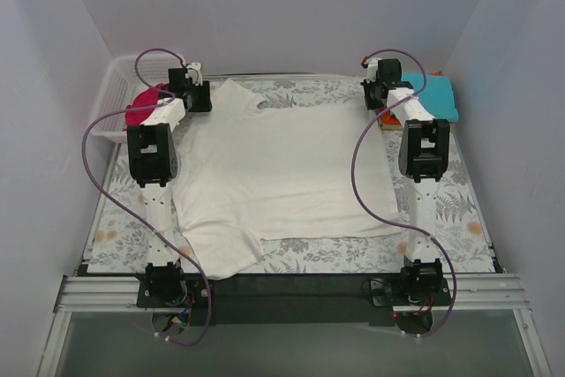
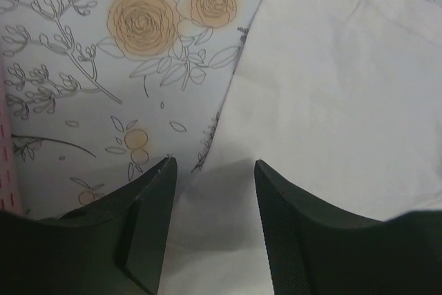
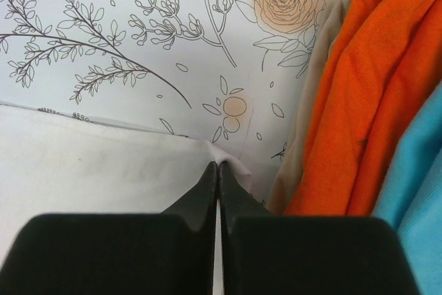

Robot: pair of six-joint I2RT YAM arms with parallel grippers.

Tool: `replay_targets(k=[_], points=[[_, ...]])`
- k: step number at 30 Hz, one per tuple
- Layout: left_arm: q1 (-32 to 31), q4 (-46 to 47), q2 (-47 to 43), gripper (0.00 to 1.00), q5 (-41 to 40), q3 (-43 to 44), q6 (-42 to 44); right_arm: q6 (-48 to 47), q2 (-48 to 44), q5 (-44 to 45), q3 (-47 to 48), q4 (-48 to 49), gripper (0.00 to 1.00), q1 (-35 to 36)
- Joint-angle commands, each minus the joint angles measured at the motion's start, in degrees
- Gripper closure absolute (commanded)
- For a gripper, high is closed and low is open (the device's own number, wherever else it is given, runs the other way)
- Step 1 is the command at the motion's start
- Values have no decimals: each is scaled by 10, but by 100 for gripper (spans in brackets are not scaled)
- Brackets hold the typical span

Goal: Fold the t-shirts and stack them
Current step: Fold the tshirt

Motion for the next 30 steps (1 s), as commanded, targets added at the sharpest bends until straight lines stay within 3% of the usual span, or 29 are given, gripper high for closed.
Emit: replay_targets(k=[1,6,9,15,20,30], points=[[-5,12,17,54,-33,27,23,-6,-14,-11,-10,-19,99,-1],[-5,10,32,59,-25,34,29,-11,-13,-10,-8,-18,99,-2],[-5,6,31,69,-6,34,22,-15,-15,-9,-8,-18,99,-2],[-24,-2,12,79,48,38,9,-22,-29,-13,-10,-19,99,-2],[-24,-2,6,100,59,57,3,-28,-39,-14,-10,-19,99,-1],[-16,13,-8,100,-13,88,12,-38,-65,-15,-11,-19,99,-2]])
